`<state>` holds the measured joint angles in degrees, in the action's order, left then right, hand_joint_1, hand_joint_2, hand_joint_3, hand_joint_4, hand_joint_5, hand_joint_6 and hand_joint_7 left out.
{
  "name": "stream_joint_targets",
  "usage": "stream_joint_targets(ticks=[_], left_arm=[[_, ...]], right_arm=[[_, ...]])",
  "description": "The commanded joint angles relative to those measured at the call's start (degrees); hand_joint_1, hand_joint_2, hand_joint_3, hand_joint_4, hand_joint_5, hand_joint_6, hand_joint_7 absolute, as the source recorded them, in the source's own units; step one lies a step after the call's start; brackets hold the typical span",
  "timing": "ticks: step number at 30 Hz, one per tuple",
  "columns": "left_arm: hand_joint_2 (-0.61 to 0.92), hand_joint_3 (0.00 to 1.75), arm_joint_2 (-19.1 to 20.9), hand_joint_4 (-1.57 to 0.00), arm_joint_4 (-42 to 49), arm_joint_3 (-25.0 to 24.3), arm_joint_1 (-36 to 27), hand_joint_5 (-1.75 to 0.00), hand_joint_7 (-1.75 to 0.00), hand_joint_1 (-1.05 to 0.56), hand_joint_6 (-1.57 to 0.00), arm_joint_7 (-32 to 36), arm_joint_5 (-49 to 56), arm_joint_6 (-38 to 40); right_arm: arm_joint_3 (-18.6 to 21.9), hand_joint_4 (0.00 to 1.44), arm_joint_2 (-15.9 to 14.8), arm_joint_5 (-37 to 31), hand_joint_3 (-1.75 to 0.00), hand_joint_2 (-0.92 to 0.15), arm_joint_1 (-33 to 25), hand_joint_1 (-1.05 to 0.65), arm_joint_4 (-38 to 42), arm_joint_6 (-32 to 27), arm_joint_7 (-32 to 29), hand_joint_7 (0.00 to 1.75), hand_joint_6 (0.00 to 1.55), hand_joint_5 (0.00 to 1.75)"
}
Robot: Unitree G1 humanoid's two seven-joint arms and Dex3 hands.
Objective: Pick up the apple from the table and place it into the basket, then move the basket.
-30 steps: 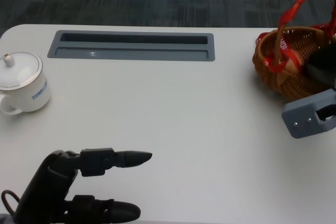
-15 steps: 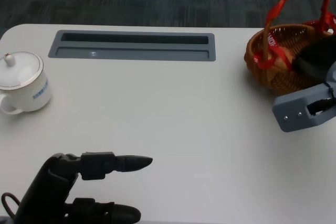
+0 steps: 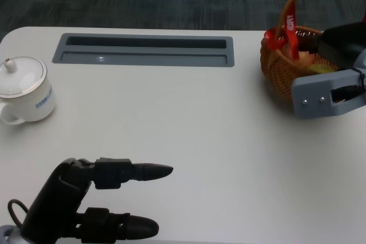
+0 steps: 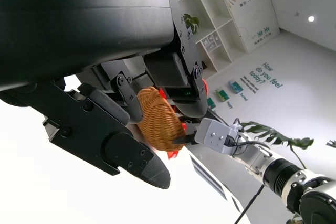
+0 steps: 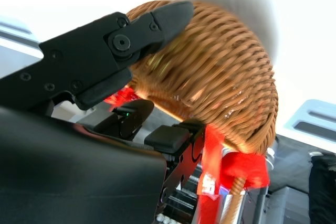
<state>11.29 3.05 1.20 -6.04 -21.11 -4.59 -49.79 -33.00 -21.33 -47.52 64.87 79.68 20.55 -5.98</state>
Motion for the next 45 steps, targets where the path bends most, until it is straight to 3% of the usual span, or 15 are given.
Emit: stream_joint_targets(ticks=[1,12,22,29,38,45], left_arm=[[0.73,0.0,1.1,-1.08,0.2,-0.3,0.1,0.0,0.0,-0.45,-0.98,0.1,-0.4,-0.1],[0.72,0.0,1.6,-1.08,-0.9,0.4,-0.3,0.0,0.0,-0.47,-0.98,-0.1,-0.9,0.6],[0.74,0.0,1.7,-1.07,0.1,0.6,0.7,0.0,0.0,-0.47,-0.99,-0.3,-1.6,-0.1],[0.71,0.0,1.9,-1.07,0.6,0.4,1.9,0.0,0.0,-0.44,-0.99,-0.2,-1.5,0.2],[0.71,0.0,2.7,-1.07,1.3,-0.4,3.6,0.0,0.0,-0.43,-0.98,-0.3,-2.2,0.7],[0.7,0.0,3.7,-1.07,1.2,-0.6,4.3,0.0,0.0,-0.42,-0.98,-0.7,-3.7,1.8]], right_arm=[[1.0,0.47,-0.6,1.5,0.0,-0.77,0.6,-0.92,-0.9,1.7,0.1,0.01,0.36,0.01],[0.5,0.42,-1.5,1.0,-0.01,-0.8,-0.3,-0.98,-1.5,5.3,-1.3,0.0,0.32,0.0],[3.4,0.37,-3.3,5.3,0.0,-0.81,-0.9,-1.02,-2.9,9.7,4.3,0.0,0.29,0.0],[7.2,0.43,-6.4,9.7,0.0,-0.8,-4.6,-0.99,-4.9,16.4,4.0,0.02,0.34,0.02],[14.8,0.5,-10.8,20.8,0.0,-0.77,-14.4,-0.89,-12.5,29.9,11.9,0.02,0.44,0.02],[19.9,0.5,-13.9,32.2,0.0,-0.77,-30.2,-0.87,-32.6,34.4,20.5,0.0,0.44,0.01]])
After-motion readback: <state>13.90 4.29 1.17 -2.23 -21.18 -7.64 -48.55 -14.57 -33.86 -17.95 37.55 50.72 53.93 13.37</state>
